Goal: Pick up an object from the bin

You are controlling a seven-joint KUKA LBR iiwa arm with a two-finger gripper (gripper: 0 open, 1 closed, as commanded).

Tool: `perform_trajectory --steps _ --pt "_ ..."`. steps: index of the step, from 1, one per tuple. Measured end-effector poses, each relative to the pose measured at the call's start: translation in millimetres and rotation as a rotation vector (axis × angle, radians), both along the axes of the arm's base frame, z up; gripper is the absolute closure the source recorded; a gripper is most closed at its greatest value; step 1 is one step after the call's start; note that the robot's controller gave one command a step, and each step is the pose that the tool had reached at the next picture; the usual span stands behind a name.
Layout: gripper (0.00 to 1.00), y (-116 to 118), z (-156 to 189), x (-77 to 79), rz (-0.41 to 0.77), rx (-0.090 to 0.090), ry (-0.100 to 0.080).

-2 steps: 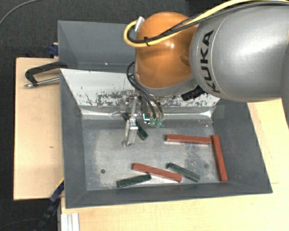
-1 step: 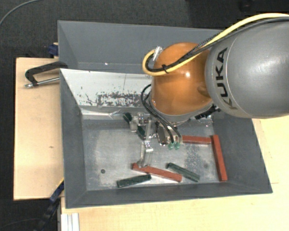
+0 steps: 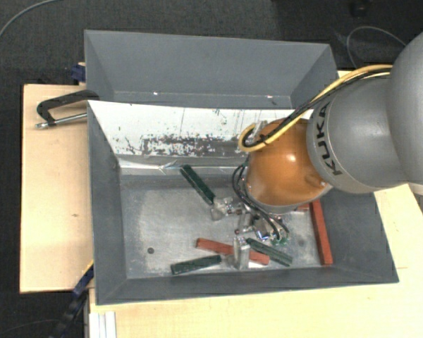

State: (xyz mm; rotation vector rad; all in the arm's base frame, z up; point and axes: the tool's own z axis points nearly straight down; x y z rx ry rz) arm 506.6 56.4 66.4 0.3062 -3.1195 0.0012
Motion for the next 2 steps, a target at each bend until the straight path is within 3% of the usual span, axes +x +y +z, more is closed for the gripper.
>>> perform_trajectory --steps 1,2 --pt "1.0 3.4 5.5 2.7 0.003 0.004 -0.01" --pt "0.0 3.2 4.8 2.2 0.003 0.003 -0.009"
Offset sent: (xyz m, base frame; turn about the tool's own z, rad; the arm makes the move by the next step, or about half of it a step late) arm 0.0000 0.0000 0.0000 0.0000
